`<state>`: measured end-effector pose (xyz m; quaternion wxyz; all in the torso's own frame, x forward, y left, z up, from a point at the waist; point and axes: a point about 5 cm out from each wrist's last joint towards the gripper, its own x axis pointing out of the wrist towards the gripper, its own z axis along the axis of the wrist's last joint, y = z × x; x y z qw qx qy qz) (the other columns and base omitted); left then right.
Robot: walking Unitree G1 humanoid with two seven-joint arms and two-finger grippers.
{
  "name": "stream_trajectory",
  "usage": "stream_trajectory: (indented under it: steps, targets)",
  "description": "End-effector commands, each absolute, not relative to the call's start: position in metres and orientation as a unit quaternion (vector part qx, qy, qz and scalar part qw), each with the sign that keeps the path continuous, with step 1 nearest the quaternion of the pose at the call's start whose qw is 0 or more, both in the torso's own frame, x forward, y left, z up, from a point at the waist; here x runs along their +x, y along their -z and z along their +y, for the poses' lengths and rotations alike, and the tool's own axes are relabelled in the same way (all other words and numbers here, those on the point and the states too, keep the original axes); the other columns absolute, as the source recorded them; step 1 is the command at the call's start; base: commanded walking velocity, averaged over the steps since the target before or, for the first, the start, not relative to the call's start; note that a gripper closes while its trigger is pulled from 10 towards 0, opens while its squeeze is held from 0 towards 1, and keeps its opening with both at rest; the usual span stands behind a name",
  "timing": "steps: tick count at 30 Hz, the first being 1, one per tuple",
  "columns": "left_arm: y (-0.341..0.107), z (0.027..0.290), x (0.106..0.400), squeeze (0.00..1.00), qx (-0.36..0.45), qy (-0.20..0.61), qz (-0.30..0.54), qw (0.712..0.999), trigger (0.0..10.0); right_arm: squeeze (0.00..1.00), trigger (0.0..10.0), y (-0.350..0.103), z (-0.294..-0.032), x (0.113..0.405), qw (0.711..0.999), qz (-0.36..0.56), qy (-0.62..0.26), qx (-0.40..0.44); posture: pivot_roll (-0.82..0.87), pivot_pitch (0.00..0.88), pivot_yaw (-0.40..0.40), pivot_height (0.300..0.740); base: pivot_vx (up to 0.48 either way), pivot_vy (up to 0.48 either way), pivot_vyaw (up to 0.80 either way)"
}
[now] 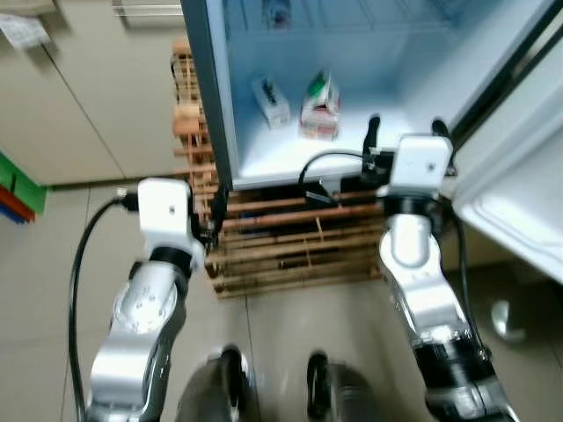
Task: Restocking fridge
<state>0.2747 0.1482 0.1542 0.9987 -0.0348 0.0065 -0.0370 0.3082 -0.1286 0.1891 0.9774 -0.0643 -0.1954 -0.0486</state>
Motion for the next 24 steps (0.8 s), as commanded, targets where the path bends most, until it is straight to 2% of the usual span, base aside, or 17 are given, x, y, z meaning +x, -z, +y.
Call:
stream_trajectory:
  steps: [1, 3, 4, 5, 8, 15, 24]
  targets:
    - [-0.148, 0.154, 0.280, 0.00, -0.047, 0.022, 0.013, 0.999, 10.0, 0.00, 10.0, -0.173, -0.135, 0.303, 0.987, -0.153, 0.026, -0.050, -0.06, 0.000, 0.003, 0.740, 0.000, 0.000, 0.00]
    - [-0.152, 0.155, 0.283, 0.00, -0.038, 0.029, -0.002, 0.999, 10.0, 0.00, 10.0, -0.139, -0.166, 0.281, 0.995, -0.087, 0.030, -0.047, -0.07, 0.000, 0.021, 0.740, 0.000, 0.000, 0.00]
    - [-0.152, 0.155, 0.283, 0.00, -0.038, 0.029, -0.002, 0.999, 10.0, 0.00, 10.0, -0.139, -0.166, 0.281, 0.995, -0.087, 0.030, -0.047, -0.07, 0.000, 0.021, 0.740, 0.000, 0.000, 0.00]
    - [-0.154, 0.149, 0.285, 0.00, -0.015, 0.051, -0.015, 0.998, 10.0, 0.00, 10.0, -0.128, -0.185, 0.275, 0.995, -0.057, 0.061, -0.044, -0.09, 0.000, 0.034, 0.740, 0.000, 0.000, 0.00]
    - [-0.164, 0.135, 0.285, 0.00, 0.024, 0.097, -0.045, 0.994, 10.0, 0.00, 10.0, -0.123, -0.200, 0.269, 0.994, -0.048, 0.081, -0.046, -0.09, 0.000, 0.050, 0.740, 0.000, 0.000, 0.00]
    - [-0.170, 0.126, 0.302, 0.00, -0.001, 0.113, -0.066, 0.991, 10.0, 0.00, 10.0, -0.125, -0.197, 0.278, 0.996, -0.049, 0.072, -0.029, -0.11, 0.000, 0.085, 0.740, 0.000, 0.000, 0.00]
    - [-0.161, 0.123, 0.319, 0.00, -0.003, 0.080, -0.064, 0.995, 10.0, 0.00, 10.0, -0.124, -0.188, 0.289, 0.999, -0.029, 0.037, -0.018, -0.12, 0.000, 0.050, 0.740, 0.000, 0.000, 0.00]
